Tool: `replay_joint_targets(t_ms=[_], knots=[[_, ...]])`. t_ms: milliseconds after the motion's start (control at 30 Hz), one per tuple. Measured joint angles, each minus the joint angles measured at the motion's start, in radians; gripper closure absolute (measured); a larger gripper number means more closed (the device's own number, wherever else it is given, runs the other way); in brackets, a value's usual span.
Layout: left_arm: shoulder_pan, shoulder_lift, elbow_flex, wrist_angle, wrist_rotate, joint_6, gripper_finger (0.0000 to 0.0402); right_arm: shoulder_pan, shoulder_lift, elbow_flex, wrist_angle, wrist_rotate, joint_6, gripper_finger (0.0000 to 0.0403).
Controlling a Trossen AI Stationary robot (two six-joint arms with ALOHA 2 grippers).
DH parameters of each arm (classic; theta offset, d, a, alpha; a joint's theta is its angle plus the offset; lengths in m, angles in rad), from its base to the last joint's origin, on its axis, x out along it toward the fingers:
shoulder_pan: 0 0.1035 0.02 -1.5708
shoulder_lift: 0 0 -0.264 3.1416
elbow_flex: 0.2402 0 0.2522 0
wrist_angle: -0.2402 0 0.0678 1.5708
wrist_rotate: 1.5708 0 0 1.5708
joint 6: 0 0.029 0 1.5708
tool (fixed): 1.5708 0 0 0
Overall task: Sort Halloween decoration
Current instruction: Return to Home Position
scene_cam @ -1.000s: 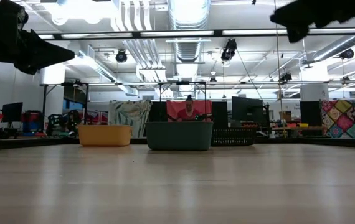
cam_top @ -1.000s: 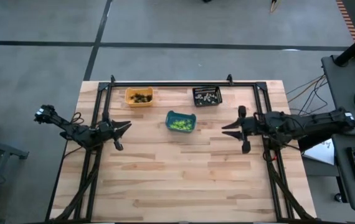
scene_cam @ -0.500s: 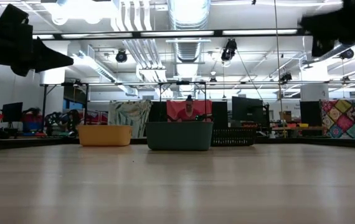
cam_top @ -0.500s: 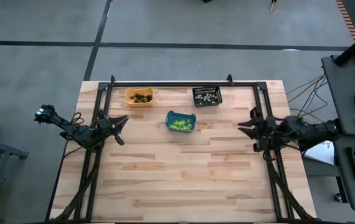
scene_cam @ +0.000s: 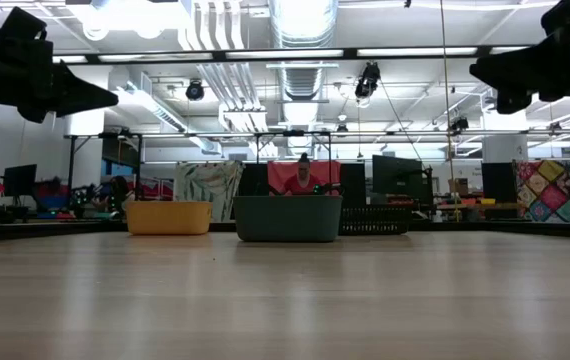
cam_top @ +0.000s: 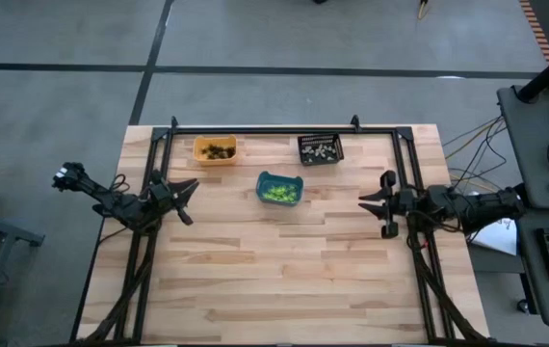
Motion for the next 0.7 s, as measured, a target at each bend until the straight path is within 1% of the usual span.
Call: replay_joint_targets(t_ms=[100, 267, 333, 400, 600, 700], knots=[[0.0, 0.002, 0.0, 0.0, 0.001, 0.0, 0.0367, 0.0, 0.001, 0.0, 0.0, 0.001, 0.097, 0.0333], [0.0, 0.007, 0.0, 0.001, 0.0, 0.0, 0.0367, 0.001, 0.007, 0.0, -0.03, -0.012, 0.367, 0.0335], [0.0, 0.007, 0.0, -0.001, 0.001, 0.0, 0.0367, 0.001, 0.008, 0.0, -0.032, -0.015, 0.439, 0.0335], [0.0, 0.007, 0.0, 0.0, 0.001, 0.0, 0.0367, 0.001, 0.007, 0.0, -0.03, -0.017, 0.449, 0.0335], [0.0, 0.008, 0.0, 0.0, 0.001, 0.0, 0.0367, 0.001, 0.008, 0.0, -0.03, -0.018, 0.308, 0.0335], [0.0, 0.008, 0.0, 0.0, 0.001, 0.0, 0.0367, 0.001, 0.008, -0.001, -0.03, -0.019, 0.276, 0.0335]])
